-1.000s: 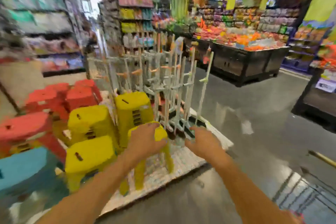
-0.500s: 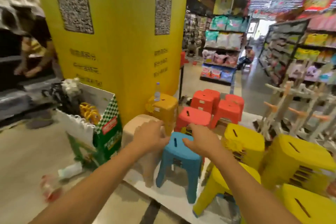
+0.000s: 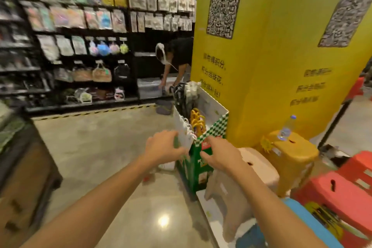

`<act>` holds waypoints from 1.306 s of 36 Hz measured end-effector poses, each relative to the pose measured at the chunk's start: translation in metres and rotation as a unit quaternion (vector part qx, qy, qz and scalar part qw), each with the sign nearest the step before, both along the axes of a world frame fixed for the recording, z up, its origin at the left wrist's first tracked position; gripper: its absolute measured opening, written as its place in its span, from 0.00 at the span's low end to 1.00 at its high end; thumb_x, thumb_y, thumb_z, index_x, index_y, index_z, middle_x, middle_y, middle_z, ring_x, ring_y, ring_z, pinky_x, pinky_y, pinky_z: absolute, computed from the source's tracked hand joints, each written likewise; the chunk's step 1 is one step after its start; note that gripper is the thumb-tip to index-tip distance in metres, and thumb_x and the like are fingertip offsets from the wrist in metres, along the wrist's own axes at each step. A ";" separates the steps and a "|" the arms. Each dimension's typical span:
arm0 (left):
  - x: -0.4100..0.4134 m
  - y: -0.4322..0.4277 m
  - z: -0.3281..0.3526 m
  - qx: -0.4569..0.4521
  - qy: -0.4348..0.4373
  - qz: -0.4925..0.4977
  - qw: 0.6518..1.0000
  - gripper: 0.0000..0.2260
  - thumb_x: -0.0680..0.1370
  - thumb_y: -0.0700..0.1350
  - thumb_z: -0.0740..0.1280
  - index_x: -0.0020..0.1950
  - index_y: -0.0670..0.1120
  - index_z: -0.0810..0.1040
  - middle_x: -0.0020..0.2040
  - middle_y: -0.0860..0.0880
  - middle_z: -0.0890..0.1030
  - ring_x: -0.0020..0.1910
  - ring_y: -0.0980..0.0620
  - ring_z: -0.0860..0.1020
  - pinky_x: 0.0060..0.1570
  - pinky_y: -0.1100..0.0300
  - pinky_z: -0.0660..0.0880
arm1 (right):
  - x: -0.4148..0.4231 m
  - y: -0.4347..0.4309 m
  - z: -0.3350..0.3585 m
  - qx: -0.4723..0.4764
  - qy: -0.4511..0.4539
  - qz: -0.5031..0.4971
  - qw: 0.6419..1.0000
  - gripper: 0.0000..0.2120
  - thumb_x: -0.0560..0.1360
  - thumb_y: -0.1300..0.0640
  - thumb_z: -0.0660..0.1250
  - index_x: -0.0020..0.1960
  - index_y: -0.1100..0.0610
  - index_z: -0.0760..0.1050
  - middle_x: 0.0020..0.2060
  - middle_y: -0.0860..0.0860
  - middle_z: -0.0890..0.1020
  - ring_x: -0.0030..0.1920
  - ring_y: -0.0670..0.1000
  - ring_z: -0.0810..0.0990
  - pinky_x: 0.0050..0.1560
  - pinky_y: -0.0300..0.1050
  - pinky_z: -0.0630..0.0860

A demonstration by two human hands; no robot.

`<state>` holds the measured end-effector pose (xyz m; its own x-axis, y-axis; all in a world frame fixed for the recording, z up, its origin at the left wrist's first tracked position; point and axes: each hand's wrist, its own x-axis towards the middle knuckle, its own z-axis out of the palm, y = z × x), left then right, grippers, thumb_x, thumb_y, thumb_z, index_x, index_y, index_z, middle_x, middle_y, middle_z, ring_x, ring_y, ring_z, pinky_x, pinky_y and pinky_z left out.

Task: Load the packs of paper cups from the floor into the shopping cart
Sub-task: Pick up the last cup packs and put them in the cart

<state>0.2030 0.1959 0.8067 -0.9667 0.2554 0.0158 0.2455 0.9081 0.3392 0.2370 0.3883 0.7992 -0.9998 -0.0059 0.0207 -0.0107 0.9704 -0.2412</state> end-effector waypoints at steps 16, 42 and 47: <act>-0.149 -0.081 -0.042 0.005 -0.036 0.121 0.992 0.31 0.75 0.60 0.68 0.75 0.51 0.69 0.73 0.49 0.73 0.72 0.47 0.71 0.70 0.47 0.70 | -0.192 -0.073 -0.028 0.003 -0.040 0.123 0.992 0.26 0.77 0.42 0.65 0.72 0.51 0.71 0.61 0.52 0.81 0.58 0.55 0.81 0.52 0.54 0.82; -0.585 -0.162 -0.162 0.079 -0.149 0.178 0.970 0.38 0.67 0.63 0.62 0.76 0.52 0.69 0.74 0.48 0.72 0.73 0.47 0.70 0.71 0.52 0.67 | -0.654 -0.155 -0.167 0.012 -0.143 0.127 0.982 0.29 0.78 0.42 0.65 0.75 0.53 0.67 0.67 0.55 0.77 0.66 0.58 0.77 0.62 0.54 0.77; -0.675 -0.169 -0.237 0.117 -0.200 0.227 0.946 0.35 0.71 0.61 0.65 0.76 0.50 0.68 0.74 0.48 0.72 0.72 0.48 0.71 0.70 0.50 0.69 | -0.756 -0.165 -0.254 -0.009 -0.200 0.127 0.971 0.31 0.79 0.41 0.65 0.77 0.52 0.65 0.69 0.54 0.76 0.68 0.57 0.75 0.65 0.56 0.76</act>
<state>-0.4720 0.0272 0.5696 -0.9163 -0.1530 -0.3701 -0.3427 0.7778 0.5269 -0.5192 0.2230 0.5457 -0.8939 -0.2568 -0.3675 -0.1512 0.9444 -0.2921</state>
